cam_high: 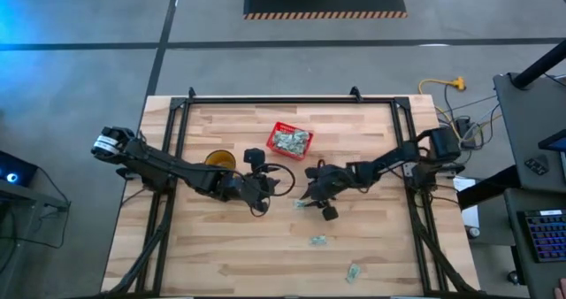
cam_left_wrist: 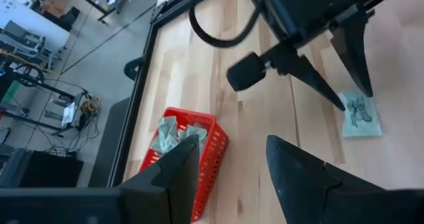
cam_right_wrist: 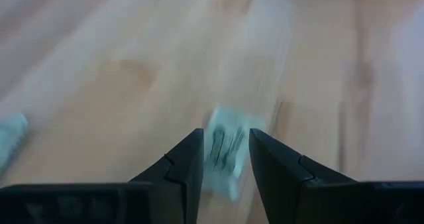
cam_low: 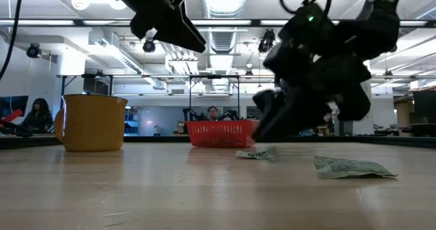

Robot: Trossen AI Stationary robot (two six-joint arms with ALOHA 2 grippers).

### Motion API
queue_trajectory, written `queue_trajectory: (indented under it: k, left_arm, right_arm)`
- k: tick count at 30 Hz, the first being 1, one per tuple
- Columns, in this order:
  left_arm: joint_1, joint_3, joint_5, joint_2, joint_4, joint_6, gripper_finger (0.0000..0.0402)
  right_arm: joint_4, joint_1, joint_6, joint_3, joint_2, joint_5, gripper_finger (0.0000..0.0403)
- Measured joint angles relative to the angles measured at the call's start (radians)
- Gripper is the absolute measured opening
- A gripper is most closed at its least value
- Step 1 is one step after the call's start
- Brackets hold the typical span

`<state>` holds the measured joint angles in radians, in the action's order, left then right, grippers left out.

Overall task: Pick and place Stevia / Truvia into bins
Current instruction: Put the top stevia packet into the red basket

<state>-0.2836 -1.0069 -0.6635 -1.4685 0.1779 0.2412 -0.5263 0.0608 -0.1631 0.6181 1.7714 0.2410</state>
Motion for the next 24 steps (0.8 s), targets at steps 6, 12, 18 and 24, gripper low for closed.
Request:
queue_trajectory:
  k: [6, 12, 18, 24]
  left_arm:
    - [-0.006, 0.0, 0.0, 0.003, -0.002, -0.003, 0.016]
    - [-0.014, 0.0, 0.0, 0.011, -0.001, -0.003, 0.016]
    - [-0.017, 0.0, 0.0, 0.013, -0.003, -0.003, 0.016]
    - [-0.019, 0.0, 0.0, 0.013, -0.003, -0.003, 0.016]
  right_arm:
    - [0.171, 0.0, -0.003, 0.086, 0.057, 0.003, 0.0108]
    - [0.203, 0.0, -0.005, 0.093, 0.053, 0.003, 0.0097]
    - [0.216, 0.0, -0.009, 0.091, 0.05, 0.003, 0.007]
    - [0.217, 0.0, -0.025, 0.091, 0.048, 0.003, 0.0028]
